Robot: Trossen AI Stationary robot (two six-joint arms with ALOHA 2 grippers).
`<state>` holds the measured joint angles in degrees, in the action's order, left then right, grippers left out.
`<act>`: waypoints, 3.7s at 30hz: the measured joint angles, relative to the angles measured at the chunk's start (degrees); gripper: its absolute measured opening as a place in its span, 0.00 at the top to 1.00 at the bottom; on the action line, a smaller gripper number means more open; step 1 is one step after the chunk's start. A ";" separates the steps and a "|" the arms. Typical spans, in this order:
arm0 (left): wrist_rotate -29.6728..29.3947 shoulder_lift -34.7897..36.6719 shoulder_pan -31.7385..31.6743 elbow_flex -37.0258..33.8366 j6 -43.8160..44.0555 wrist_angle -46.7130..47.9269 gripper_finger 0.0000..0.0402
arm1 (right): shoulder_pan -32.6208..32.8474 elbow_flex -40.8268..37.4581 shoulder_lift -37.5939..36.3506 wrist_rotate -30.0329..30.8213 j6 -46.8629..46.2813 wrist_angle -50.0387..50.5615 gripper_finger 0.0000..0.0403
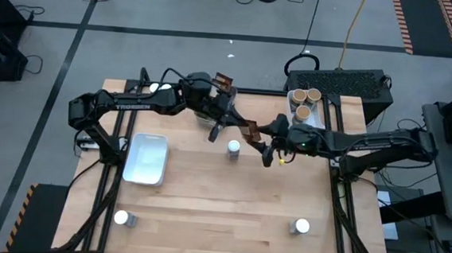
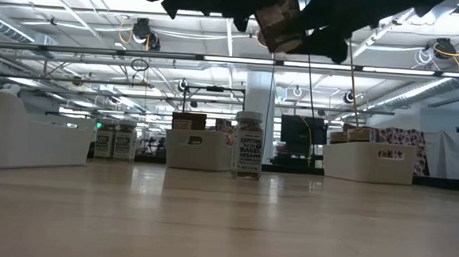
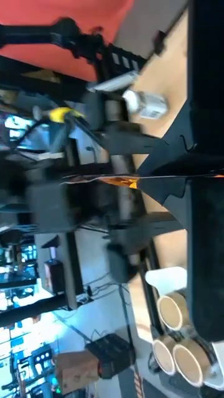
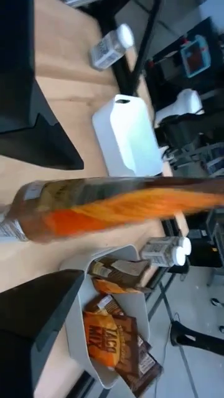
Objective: Sort spices by type
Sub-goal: Put the orange spice pack on the gray bin
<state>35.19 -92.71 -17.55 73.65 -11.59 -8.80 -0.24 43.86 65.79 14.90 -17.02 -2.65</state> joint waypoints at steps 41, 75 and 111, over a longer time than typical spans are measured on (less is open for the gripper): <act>-1.23 0.32 -1.41 0.00 15.82 0.77 0.52 | -0.92 0.00 3.51 0.17 6.81 -6.05 0.84; -12.97 5.11 -11.63 6.49 80.75 14.14 0.35 | -3.92 0.00 5.65 40.65 46.04 -5.95 0.83; -13.25 -6.48 -4.57 6.39 95.76 8.97 0.35 | -3.81 -0.04 11.95 42.97 56.73 -13.76 0.83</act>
<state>21.93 -99.19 -22.11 80.03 84.17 0.18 -4.05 43.81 77.73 57.86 39.70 -16.41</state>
